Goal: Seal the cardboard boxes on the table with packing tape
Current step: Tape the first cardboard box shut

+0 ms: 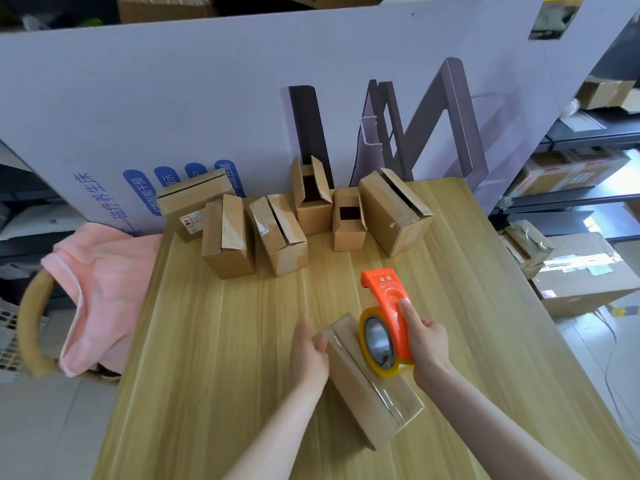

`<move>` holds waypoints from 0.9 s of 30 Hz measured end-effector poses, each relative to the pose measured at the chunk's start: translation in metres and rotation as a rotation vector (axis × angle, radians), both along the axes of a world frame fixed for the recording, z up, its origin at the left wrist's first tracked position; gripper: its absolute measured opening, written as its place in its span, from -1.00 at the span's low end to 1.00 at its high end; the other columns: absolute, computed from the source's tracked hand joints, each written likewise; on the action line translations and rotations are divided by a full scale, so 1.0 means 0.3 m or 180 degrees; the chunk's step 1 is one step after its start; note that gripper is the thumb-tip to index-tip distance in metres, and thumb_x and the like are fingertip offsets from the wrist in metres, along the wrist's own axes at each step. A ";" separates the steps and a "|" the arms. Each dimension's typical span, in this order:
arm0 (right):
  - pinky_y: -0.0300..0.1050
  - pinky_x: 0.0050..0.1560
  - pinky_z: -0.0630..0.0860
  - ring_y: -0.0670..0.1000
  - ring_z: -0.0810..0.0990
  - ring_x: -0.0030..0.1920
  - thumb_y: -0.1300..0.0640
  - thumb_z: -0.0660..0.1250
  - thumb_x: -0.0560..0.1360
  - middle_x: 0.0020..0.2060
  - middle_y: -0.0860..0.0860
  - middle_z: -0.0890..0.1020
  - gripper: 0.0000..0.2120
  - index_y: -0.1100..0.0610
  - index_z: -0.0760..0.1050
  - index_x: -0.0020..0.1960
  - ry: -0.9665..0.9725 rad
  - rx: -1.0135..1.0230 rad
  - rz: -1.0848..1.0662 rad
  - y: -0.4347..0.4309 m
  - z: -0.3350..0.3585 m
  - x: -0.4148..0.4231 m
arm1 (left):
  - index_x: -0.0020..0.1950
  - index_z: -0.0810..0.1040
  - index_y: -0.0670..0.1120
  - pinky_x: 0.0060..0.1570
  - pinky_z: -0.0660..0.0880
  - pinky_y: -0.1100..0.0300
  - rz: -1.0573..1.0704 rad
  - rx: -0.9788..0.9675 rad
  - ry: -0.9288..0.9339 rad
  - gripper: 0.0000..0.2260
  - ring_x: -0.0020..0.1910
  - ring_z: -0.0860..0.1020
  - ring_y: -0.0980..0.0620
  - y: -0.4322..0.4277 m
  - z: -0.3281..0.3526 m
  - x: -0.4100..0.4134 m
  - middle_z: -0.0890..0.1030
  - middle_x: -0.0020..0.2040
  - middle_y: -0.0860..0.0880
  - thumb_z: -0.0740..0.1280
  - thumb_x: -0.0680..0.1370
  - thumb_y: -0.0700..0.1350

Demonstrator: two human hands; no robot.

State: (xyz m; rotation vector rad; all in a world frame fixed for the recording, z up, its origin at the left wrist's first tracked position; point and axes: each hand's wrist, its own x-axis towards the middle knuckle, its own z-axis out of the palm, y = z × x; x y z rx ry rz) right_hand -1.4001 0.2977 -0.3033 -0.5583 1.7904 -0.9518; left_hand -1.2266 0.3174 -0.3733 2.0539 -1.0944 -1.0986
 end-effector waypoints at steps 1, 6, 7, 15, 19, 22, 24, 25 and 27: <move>-0.18 -0.44 0.46 0.03 0.57 -0.46 -0.19 0.40 0.44 -0.45 0.10 0.60 -0.53 0.24 0.57 -0.26 -0.0016 -0.0042 -0.0066 0.004 0.002 -0.009 | 0.57 0.07 -0.06 0.47 0.17 0.06 0.0258 -0.0097 0.0106 -0.48 0.51 0.17 -0.03 0.021 0.003 -0.002 0.16 0.55 -0.03 0.17 0.64 -0.09; -0.14 -0.41 0.46 0.06 0.53 -0.47 -0.18 0.40 0.43 -0.46 0.11 0.57 -0.55 0.22 0.53 -0.29 -0.0082 -0.0181 -0.0443 0.020 0.025 -0.091 | 0.56 0.08 -0.08 0.47 0.17 -0.03 0.0832 0.0176 0.0889 -0.41 0.48 0.24 -0.06 0.179 -0.021 -0.085 0.23 0.52 -0.05 0.24 0.61 0.01; -0.13 -0.40 0.47 0.06 0.54 -0.46 -0.18 0.40 0.44 -0.45 0.12 0.58 -0.55 0.22 0.55 -0.28 -0.0064 -0.0185 -0.0442 0.021 0.029 -0.105 | 0.55 0.13 -0.08 0.43 0.24 -0.05 0.0771 0.0273 0.0999 -0.44 0.43 0.32 -0.07 0.197 -0.027 -0.116 0.32 0.48 -0.05 0.24 0.61 0.01; -0.15 -0.41 0.40 0.03 0.50 -0.48 -0.13 0.41 0.46 -0.55 0.02 0.55 -0.60 0.18 0.54 -0.34 0.0130 -0.0363 -0.0835 0.014 0.039 -0.266 | 0.50 0.19 -0.03 0.24 0.32 0.15 0.0358 0.0151 0.1436 -0.60 0.27 0.41 0.03 -0.038 -0.022 -0.361 0.40 0.23 0.09 0.08 0.66 -0.01; -0.11 -0.38 0.35 0.06 0.45 -0.45 -0.13 0.41 0.46 -0.47 0.10 0.51 -0.56 0.22 0.50 -0.35 0.0214 -0.0391 -0.1093 -0.024 0.042 -0.400 | 0.31 0.38 -0.10 0.12 0.37 0.13 0.0208 0.0071 0.1382 -0.71 0.16 0.50 -0.05 -0.198 -0.030 -0.530 0.53 0.16 -0.03 0.10 0.65 -0.02; -0.11 -0.39 0.34 0.05 0.43 -0.44 -0.13 0.39 0.47 -0.45 0.10 0.51 -0.57 0.23 0.53 -0.33 0.0269 -0.0434 -0.1190 -0.074 0.036 -0.504 | 0.21 0.41 -0.16 0.10 0.43 0.08 0.0046 0.0050 0.1419 -0.74 0.11 0.52 -0.12 -0.301 -0.042 -0.670 0.55 0.10 -0.14 0.11 0.64 -0.04; -0.12 -0.38 0.35 0.05 0.43 -0.43 -0.12 0.39 0.48 -0.45 0.10 0.51 -0.56 0.26 0.56 -0.30 0.0342 -0.0504 -0.1237 -0.121 0.023 -0.569 | 0.26 0.40 -0.21 0.21 0.42 -0.01 0.0026 0.0028 0.1333 -0.71 0.15 0.51 -0.15 -0.381 -0.051 -0.759 0.54 0.16 -0.19 0.12 0.64 -0.05; -0.12 -0.38 0.35 0.05 0.43 -0.43 -0.11 0.38 0.48 -0.45 0.10 0.51 -0.56 0.29 0.56 -0.28 0.0376 -0.0539 -0.1252 -0.148 0.017 -0.598 | 0.29 0.40 -0.22 0.23 0.42 -0.03 0.0033 0.0000 0.1289 -0.69 0.16 0.51 -0.16 -0.428 -0.053 -0.797 0.54 0.18 -0.21 0.13 0.64 -0.05; -0.12 -0.38 0.35 0.04 0.42 -0.42 -0.09 0.38 0.49 -0.44 0.10 0.50 -0.53 0.37 0.57 -0.22 0.0404 -0.0578 -0.1253 -0.205 0.004 -0.648 | 0.33 0.38 -0.21 0.26 0.42 -0.02 0.0008 0.0040 0.1198 -0.65 0.20 0.50 -0.15 -0.515 -0.047 -0.857 0.53 0.22 -0.18 0.13 0.64 -0.02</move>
